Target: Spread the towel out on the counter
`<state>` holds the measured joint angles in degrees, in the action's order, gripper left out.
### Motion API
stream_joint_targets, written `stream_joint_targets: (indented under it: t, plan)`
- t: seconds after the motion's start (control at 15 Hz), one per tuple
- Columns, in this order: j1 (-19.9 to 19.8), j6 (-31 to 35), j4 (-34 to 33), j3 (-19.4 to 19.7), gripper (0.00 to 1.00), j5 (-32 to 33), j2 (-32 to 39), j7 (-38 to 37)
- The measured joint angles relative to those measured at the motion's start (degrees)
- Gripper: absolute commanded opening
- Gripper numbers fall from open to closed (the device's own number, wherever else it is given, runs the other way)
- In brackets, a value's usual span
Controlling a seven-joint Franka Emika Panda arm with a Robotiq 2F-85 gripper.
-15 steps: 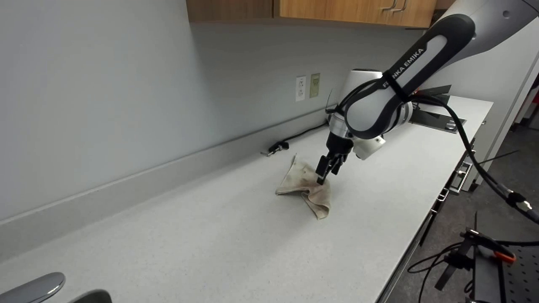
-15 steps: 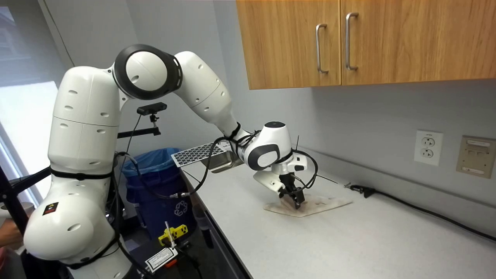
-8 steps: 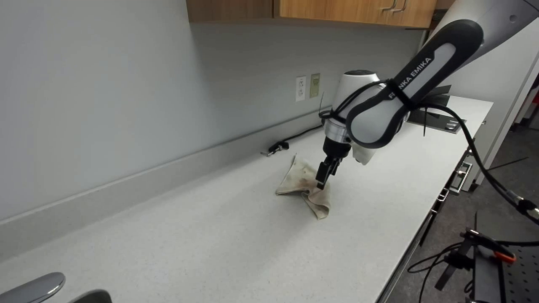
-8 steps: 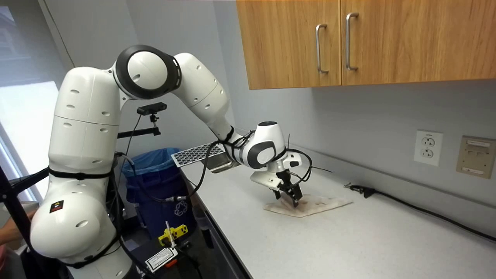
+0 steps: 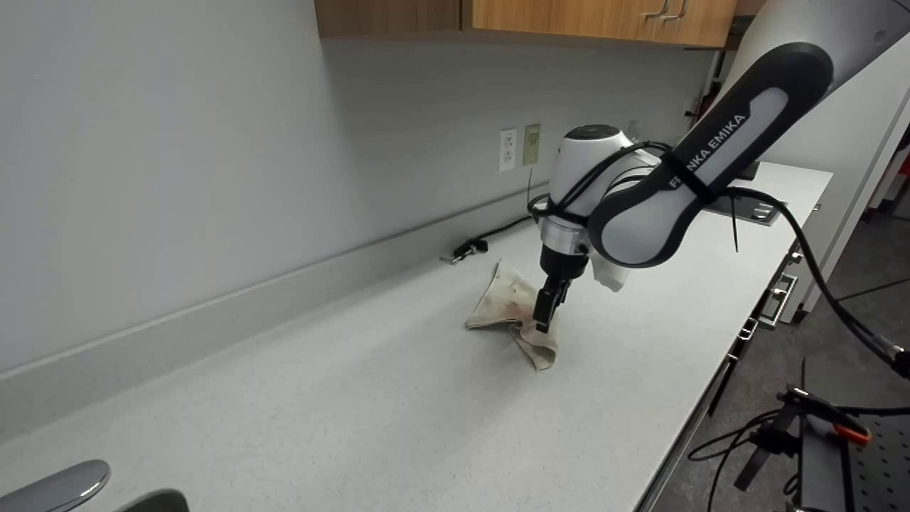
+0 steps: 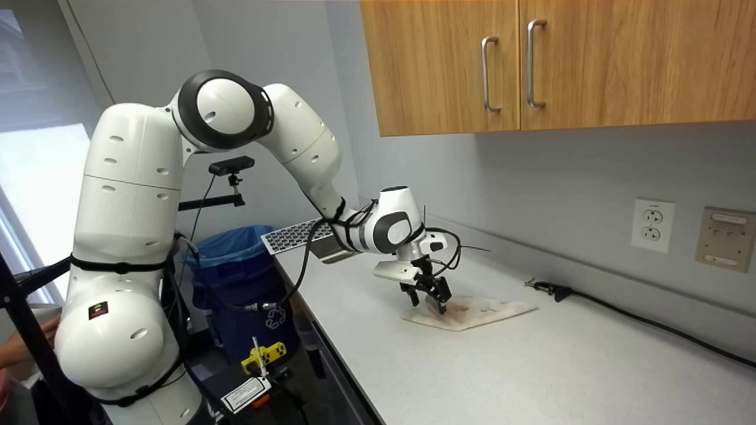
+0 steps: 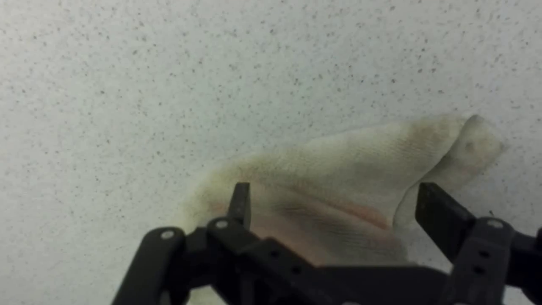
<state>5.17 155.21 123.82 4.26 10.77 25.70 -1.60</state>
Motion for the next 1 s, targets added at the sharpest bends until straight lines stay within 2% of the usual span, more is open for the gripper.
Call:
stream_joint_targets:
  t: [0.47, 1.0]
  plan:
    - [2.91, -2.47, 1.10, 0.06, 1.00, 1.31, 0.06, -3.81]
    - [7.28, -2.53, 0.50, 3.03, 1.00, 10.33, 1.58, -10.25]
